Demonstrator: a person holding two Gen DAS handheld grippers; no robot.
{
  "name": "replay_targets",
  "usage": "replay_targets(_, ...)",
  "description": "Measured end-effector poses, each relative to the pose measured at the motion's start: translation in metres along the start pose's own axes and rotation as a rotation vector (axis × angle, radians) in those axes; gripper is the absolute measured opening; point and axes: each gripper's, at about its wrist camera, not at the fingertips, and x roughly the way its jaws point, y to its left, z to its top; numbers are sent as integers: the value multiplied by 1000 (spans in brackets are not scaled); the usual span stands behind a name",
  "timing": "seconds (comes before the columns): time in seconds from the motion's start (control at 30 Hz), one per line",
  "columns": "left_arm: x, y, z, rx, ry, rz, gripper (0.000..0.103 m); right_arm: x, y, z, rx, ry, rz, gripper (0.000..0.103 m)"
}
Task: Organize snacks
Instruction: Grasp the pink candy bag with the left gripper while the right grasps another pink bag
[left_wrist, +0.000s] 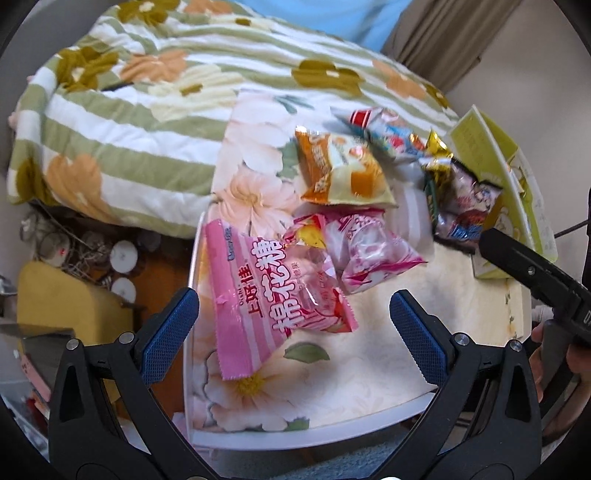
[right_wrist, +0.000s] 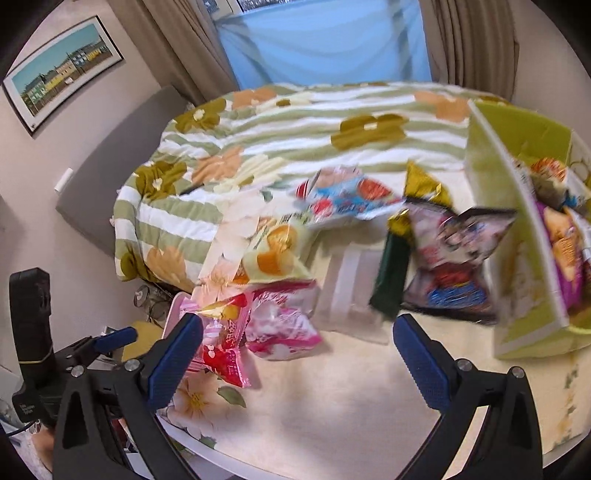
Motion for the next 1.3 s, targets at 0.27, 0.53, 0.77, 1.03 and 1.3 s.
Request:
replay_targets(0.27, 46, -3, 4, 10, 45, 49, 102, 46, 4, -2, 17, 77, -9, 103)
replay_targets(0.53, 63, -2, 6, -27, 32, 95, 101, 74, 1, -1, -13, 147, -7, 102)
replay_targets(0.77, 67, 0, 1, -46, 40, 101, 84, 93, 6, 0, -73, 206, 26, 97)
replay_targets(1.03, 64, -7, -5, -26, 55, 145, 76, 108, 18, 3, -135, 244, 46, 95)
replay_targets(1.3, 56, 0, -15, -100, 80, 150, 75, 114, 33, 5, -235, 265, 17, 82)
